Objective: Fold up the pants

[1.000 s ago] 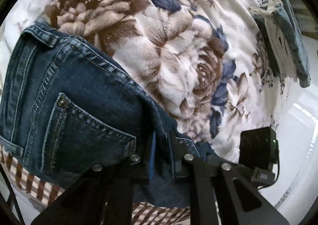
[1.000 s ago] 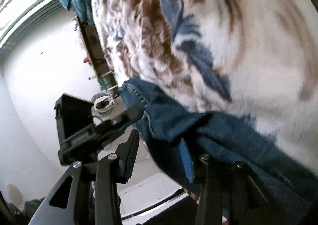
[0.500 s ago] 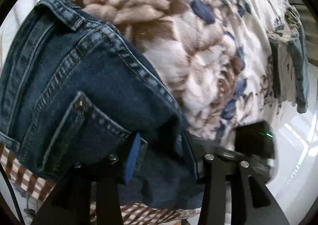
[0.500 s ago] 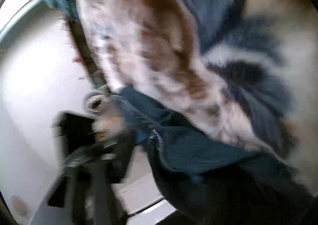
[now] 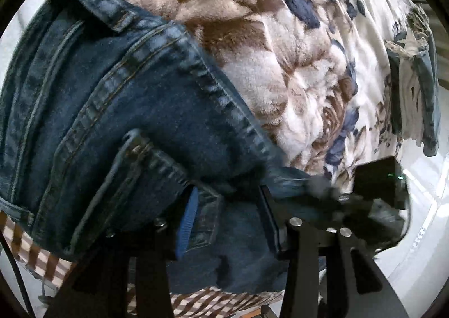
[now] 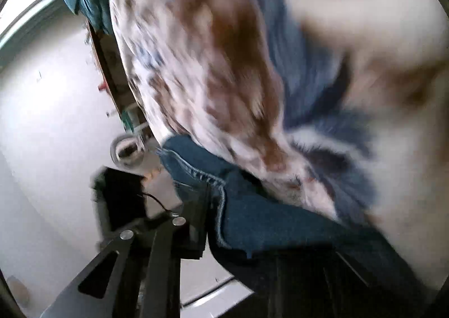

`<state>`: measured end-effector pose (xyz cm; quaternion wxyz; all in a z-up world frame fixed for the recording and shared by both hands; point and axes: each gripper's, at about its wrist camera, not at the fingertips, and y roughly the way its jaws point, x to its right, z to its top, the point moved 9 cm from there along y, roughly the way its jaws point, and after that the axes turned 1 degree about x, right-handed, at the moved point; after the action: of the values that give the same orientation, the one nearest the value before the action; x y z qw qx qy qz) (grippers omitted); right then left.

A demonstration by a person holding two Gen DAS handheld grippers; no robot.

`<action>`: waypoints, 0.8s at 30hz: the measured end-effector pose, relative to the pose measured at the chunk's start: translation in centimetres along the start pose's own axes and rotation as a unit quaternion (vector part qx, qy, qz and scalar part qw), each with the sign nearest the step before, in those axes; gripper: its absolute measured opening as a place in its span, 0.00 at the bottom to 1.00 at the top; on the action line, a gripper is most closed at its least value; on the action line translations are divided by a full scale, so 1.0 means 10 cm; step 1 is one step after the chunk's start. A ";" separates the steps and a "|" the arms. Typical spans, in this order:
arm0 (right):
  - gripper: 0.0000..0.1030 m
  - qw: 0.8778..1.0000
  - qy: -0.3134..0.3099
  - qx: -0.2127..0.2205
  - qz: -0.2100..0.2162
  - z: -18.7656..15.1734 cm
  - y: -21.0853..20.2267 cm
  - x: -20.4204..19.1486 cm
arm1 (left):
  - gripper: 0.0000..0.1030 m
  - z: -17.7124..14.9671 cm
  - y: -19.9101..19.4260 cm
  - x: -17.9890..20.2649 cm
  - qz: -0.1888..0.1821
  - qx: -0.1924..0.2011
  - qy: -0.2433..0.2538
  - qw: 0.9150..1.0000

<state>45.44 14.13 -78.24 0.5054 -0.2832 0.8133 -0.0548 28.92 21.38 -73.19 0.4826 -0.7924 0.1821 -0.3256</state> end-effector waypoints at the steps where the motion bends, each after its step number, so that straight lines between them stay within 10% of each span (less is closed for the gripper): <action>1: 0.18 1.000 -0.006 0.019 -0.010 0.02 -0.16 -0.01 | 0.39 0.01 -0.02 0.00 -0.004 0.001 -0.001 1.000; 9: 0.24 0.979 -0.058 0.102 -0.164 0.02 -1.17 0.24 | 0.45 0.03 -0.25 -0.02 -0.019 0.008 -0.009 1.000; 17: 0.23 0.932 -0.199 0.014 -0.303 -0.40 -0.82 0.39 | 0.55 0.13 -0.50 0.17 0.035 0.060 0.075 0.995; 18: 0.09 0.929 -0.201 0.009 -0.310 -0.43 -0.78 0.45 | 0.55 0.15 -0.47 0.18 0.040 0.059 0.080 0.994; 24: 0.02 0.927 -0.164 0.122 -0.314 -0.40 -1.12 0.45 | 0.55 0.20 -0.35 0.18 0.036 0.050 0.075 0.995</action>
<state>45.07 1.72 -75.65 0.6190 -0.4653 0.5760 -0.2618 31.47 23.23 -70.09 0.5185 -0.7332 0.2300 -0.3752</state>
